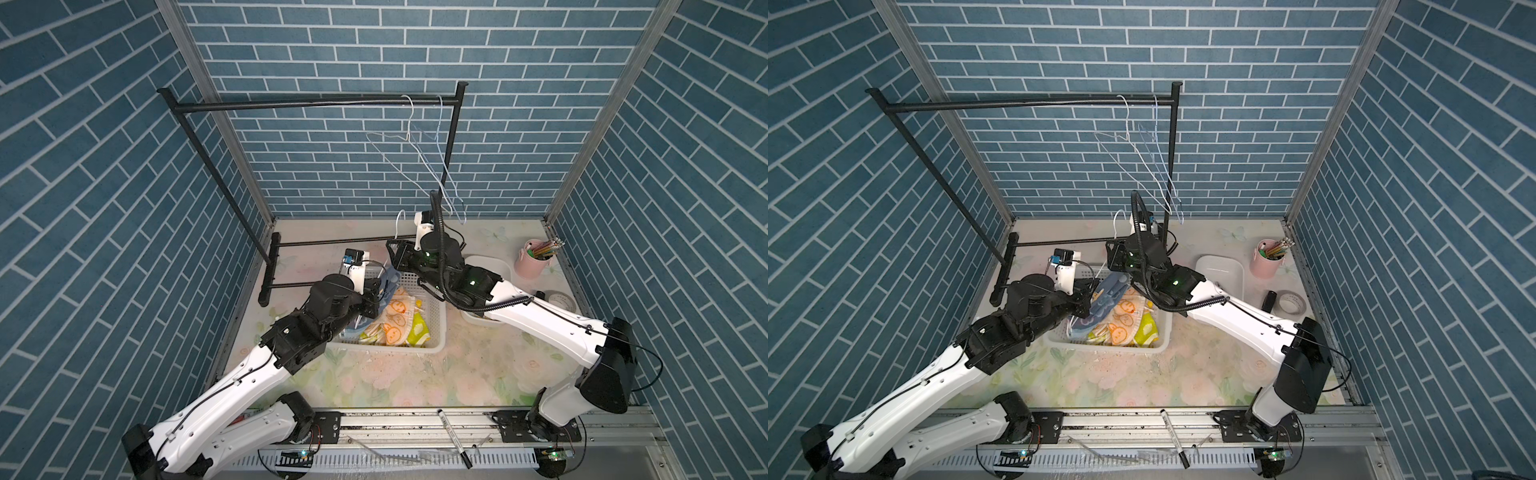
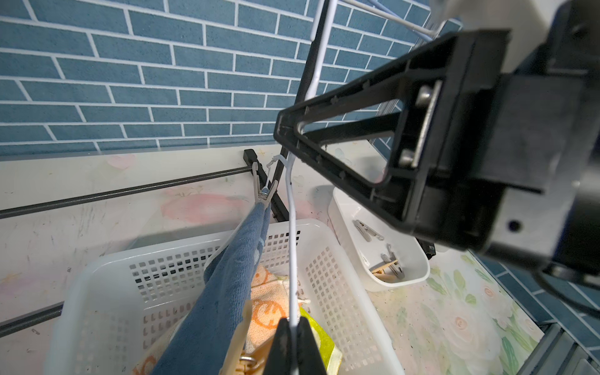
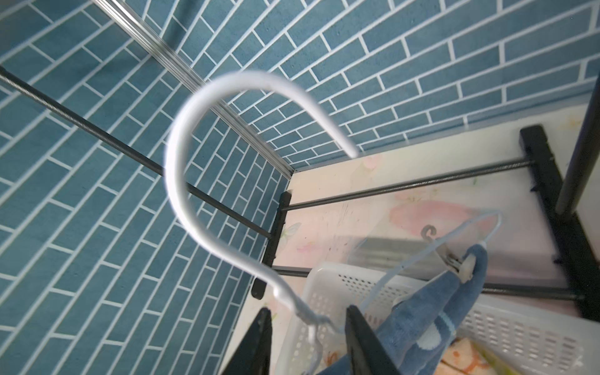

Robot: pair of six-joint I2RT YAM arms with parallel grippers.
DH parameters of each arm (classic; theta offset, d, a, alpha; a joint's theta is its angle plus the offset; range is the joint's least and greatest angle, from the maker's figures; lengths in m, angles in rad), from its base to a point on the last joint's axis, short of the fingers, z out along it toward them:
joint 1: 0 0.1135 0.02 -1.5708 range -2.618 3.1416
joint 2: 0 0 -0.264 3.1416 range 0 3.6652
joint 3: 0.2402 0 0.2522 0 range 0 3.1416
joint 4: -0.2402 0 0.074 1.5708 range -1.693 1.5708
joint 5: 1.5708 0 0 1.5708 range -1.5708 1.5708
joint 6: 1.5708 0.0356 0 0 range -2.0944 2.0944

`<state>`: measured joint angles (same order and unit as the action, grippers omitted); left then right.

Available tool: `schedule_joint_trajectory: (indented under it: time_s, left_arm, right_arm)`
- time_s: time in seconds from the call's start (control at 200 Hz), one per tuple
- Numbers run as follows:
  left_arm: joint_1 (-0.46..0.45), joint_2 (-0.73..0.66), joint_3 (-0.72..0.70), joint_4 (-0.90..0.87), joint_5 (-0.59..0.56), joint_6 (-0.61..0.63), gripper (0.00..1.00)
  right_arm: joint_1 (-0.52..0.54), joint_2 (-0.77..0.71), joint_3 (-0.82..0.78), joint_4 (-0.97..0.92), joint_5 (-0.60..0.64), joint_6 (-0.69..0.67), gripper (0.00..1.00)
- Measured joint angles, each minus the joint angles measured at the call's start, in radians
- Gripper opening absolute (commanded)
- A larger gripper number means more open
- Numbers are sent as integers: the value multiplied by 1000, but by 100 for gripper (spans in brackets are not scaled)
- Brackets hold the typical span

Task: Remove the clothespins securing towels to the hanger
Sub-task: Pick up the hanger from the clothesline.

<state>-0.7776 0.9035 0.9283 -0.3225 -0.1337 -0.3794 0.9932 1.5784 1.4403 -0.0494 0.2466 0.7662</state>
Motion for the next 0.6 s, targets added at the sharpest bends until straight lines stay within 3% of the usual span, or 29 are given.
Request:
schedule_joint_trajectory:
  time_s: [0.23,0.385,0.49,0.54,0.6]
  left_arm:
    - [0,13,0,6,4,-6,0]
    - [0,14,0,8,7,-8,9]
    - [0,13,-7,26,23,-8,13]
    - [0,11,-8,36,30,-5,18]
    - [0,7,-8,52,43,6,32]
  right_arm:
    - [3,23,40,-40,42,-109,13]
    - [3,27,41,-57,52,-154,0]
    - [3,27,41,-56,52,-177,0]
    - [2,27,41,-56,52,-189,0]
    - [3,25,40,-55,44,-200,0]
